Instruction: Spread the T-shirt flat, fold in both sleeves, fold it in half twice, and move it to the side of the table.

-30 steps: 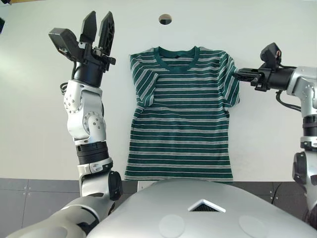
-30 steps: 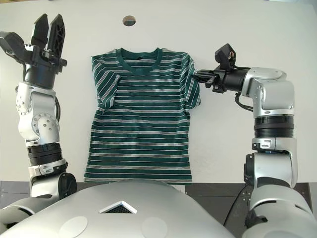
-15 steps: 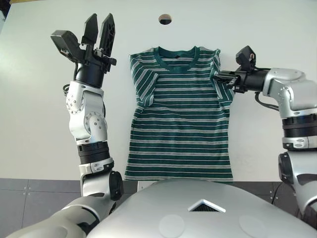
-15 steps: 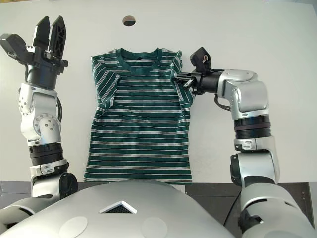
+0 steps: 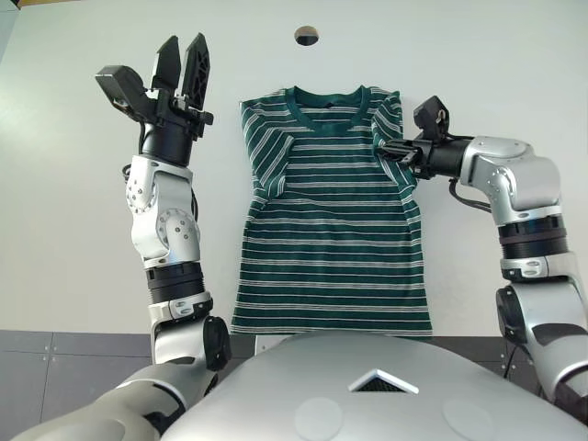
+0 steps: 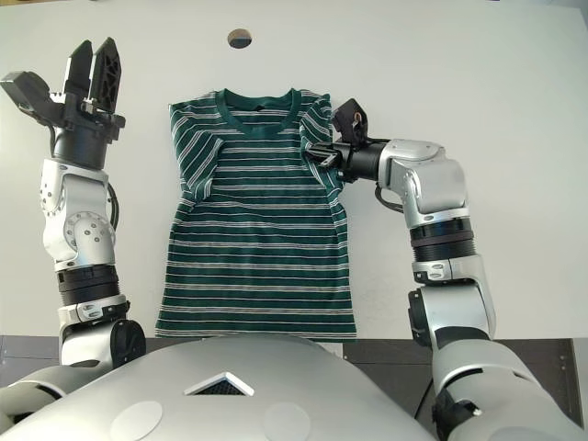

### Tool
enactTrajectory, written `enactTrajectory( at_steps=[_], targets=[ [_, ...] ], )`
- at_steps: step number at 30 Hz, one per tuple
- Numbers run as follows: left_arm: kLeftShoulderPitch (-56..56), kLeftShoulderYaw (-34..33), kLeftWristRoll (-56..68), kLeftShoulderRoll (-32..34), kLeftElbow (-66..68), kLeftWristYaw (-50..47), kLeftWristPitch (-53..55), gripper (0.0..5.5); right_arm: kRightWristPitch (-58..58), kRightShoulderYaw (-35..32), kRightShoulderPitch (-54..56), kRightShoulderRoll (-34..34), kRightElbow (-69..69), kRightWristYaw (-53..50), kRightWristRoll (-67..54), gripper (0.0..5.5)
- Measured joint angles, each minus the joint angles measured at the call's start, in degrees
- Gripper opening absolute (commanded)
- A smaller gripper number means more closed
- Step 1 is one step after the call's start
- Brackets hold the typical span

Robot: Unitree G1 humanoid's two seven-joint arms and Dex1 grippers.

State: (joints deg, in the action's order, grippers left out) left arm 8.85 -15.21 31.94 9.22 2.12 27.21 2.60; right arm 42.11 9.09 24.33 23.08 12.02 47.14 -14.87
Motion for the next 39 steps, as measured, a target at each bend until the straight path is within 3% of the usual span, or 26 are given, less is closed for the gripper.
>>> enactTrajectory(
  at_steps=[7, 15, 21, 25, 29, 34, 39],
  targets=[
    [-0.08, -0.11, 0.53, -0.31, -0.14, 0.08, 0.0, 2.53, 3.42, 0.71, -2.76, 0.03, -8.29, 1.42, -3.09, 2.21],
    [-0.49, -0.69, 0.99, 0.41, -0.69, 0.96, 0.49, 2.53, 8.02, 1.04, -5.67, 0.0, -16.8, 0.37, -6.34, 2.21],
    [-3.58, 0.95, 0.19, 3.35, -9.55, 0.51, 5.26, 2.53, 8.59, -1.7, -8.3, -0.05, -21.69, 3.13, -13.07, 2.21],
    [-12.89, 5.03, -10.75, 12.49, -16.76, 8.52, -2.07, 2.53, -11.17, -8.79, -17.87, 8.13, -26.78, 17.93, -14.9, 2.21],
    [-28.86, 7.7, -23.53, 27.68, -20.99, 22.48, -16.99, 2.53, -34.5, -16.73, -31.65, 17.74, -21.58, 29.51, -9.14, 2.21],
    [-38.25, 4.86, -34.52, 45.07, -15.14, 32.94, -32.02, 2.53, -62.55, -18.94, -43.81, 26.32, -10.52, 39.13, 0.3, 2.21],
    [-39.47, 6.27, -40.69, 50.03, -6.54, 33.21, -48.47, 2.53, -85.39, -14.53, -42.3, 27.48, -1.15, 37.06, 9.7, 2.21]
  ],
)
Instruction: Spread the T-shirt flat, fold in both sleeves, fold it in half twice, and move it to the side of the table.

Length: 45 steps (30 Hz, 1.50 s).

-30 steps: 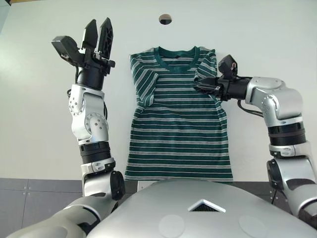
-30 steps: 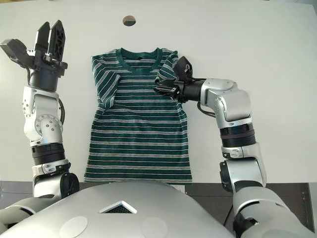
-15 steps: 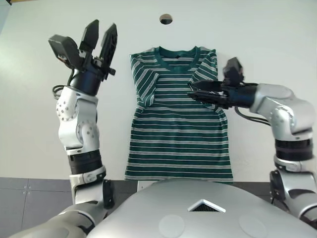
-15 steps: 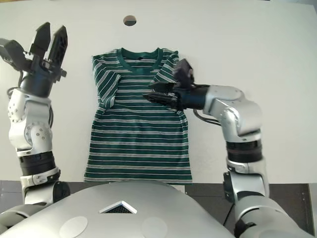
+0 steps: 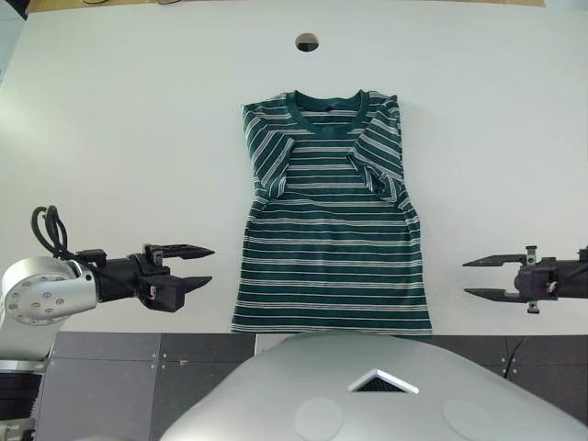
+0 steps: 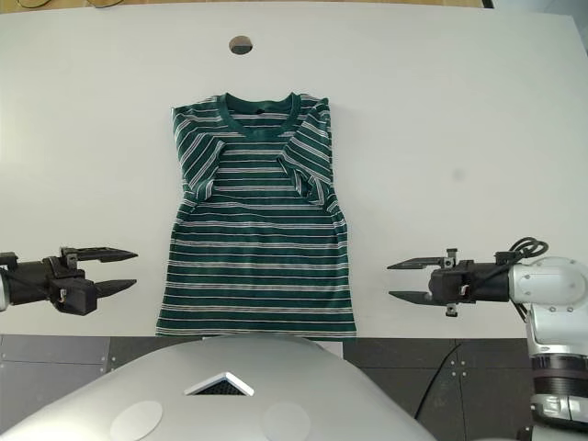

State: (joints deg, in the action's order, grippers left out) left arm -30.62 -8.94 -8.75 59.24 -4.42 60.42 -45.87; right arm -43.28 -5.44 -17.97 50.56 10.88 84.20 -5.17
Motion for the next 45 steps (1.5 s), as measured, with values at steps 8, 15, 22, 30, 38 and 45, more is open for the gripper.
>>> enactTrajectory(
  at_steps=[8, 15, 22, 30, 38, 45],
  targets=[
    [2.86, 4.77, -6.6, 2.08, 5.39, -6.63, -12.09, 2.53, -23.74, 7.84, 6.12, 3.44, 6.9, -11.83, 8.56, 2.21],
    [1.58, 10.36, -4.98, 2.59, 2.97, -9.4, -11.43, 2.53, -26.02, 17.14, 6.88, 8.53, 2.38, -16.44, 9.52, 2.21],
    [2.72, 14.96, -4.41, 2.62, -1.21, -9.82, -7.47, 2.53, -23.33, 22.98, 6.04, 10.79, -1.79, -19.58, 8.69, 2.21],
    [3.83, 19.95, -3.62, 1.6, -1.81, -12.05, -6.57, 2.53, -22.41, 28.12, 5.19, 11.14, -4.61, -22.2, 8.38, 2.21],
    [3.86, 23.26, -3.68, 1.46, 1.52, -15.07, -9.7, 1.26, -22.41, 31.48, 5.81, 11.13, -3.89, -24.1, 8.47, 1.09],
    [4.44, 25.27, -5.18, 1.46, 4.22, -17.35, -12.05, 0.13, -21.63, 33.85, 7.03, 11.13, -3.38, -24.31, 8.47, 0.1]
  ],
)
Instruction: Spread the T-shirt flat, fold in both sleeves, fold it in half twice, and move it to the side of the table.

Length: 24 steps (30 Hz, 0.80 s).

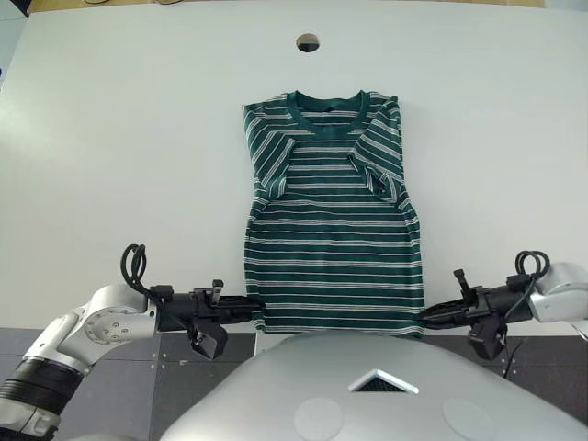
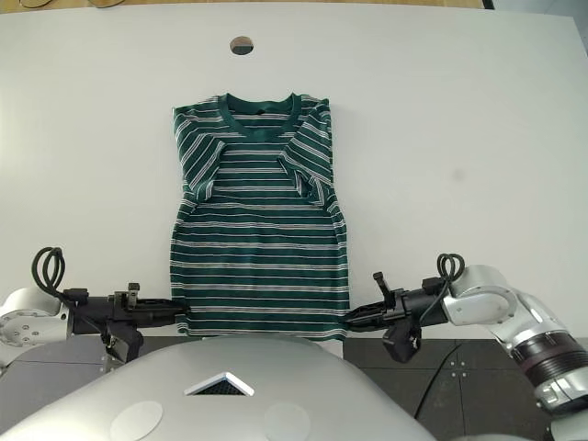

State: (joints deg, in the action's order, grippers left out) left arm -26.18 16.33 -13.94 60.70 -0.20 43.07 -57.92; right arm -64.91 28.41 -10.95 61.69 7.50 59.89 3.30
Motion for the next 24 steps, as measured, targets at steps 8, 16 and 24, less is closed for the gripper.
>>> enactTrajectory(
  at_steps=[8, 16, 24],
  targets=[
    [2.38, 2.47, -0.22, -0.03, 3.01, -2.01, -2.62, 0.13, 7.64, 3.12, 0.22, 0.08, -1.12, 1.74, -6.98, 0.1],
    [0.09, 5.75, 12.87, 3.29, -2.93, 2.94, 9.18, 0.13, 42.28, 0.99, -1.67, 4.76, -16.46, 12.1, -35.77, 0.1],
    [-4.85, -1.43, 54.99, 20.15, -29.62, 12.82, 37.79, 0.13, 66.74, -11.15, -0.73, 8.46, -27.15, 16.96, -55.29, 0.1]
  ],
)
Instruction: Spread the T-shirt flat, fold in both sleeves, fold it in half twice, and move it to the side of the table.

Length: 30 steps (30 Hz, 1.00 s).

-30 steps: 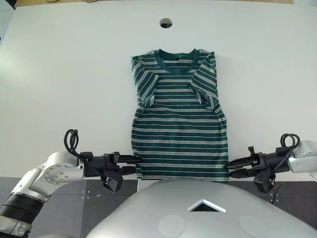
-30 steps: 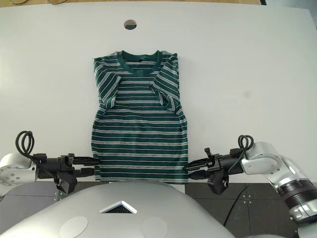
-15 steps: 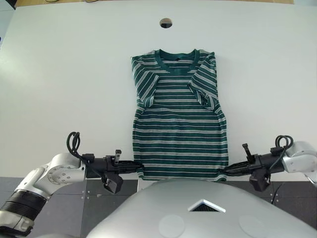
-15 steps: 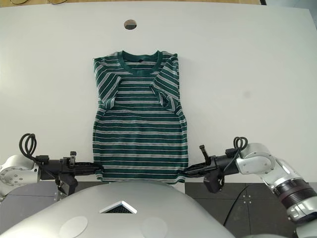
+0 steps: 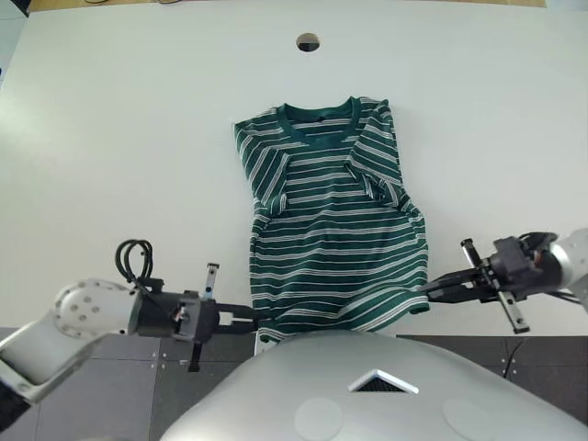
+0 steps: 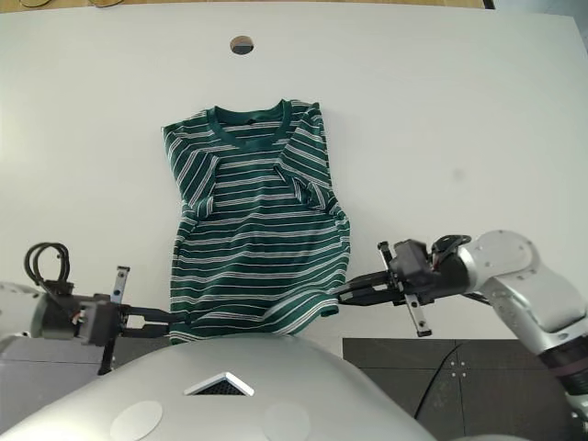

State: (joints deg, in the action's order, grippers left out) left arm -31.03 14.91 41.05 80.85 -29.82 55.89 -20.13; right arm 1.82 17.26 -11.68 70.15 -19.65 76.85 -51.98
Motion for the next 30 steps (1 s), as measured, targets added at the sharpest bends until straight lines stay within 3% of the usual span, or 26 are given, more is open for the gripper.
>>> enactTrajectory(
  at_steps=[5, 14, 20, 30],
  targets=[
    [9.12, -5.35, 0.42, -11.3, 3.24, -4.6, 6.92, 0.13, 1.22, -4.13, 2.9, -6.72, 3.71, -1.34, 5.08, 0.1],
    [26.14, -5.87, -21.98, -33.42, 31.77, -11.58, 3.71, 0.13, -2.26, -7.32, 18.57, -23.56, 19.03, -15.9, 24.46, 0.1],
    [35.55, -7.1, -28.68, -39.41, 47.04, -12.5, 0.4, 0.13, -5.98, -6.79, 27.91, -32.06, 29.3, -23.94, 36.57, 0.1],
    [46.95, -10.7, -29.22, -44.51, 56.02, -11.55, 1.76, 0.13, -16.21, -5.28, 38.92, -41.68, 46.62, -32.51, 49.78, 0.1]
  ],
)
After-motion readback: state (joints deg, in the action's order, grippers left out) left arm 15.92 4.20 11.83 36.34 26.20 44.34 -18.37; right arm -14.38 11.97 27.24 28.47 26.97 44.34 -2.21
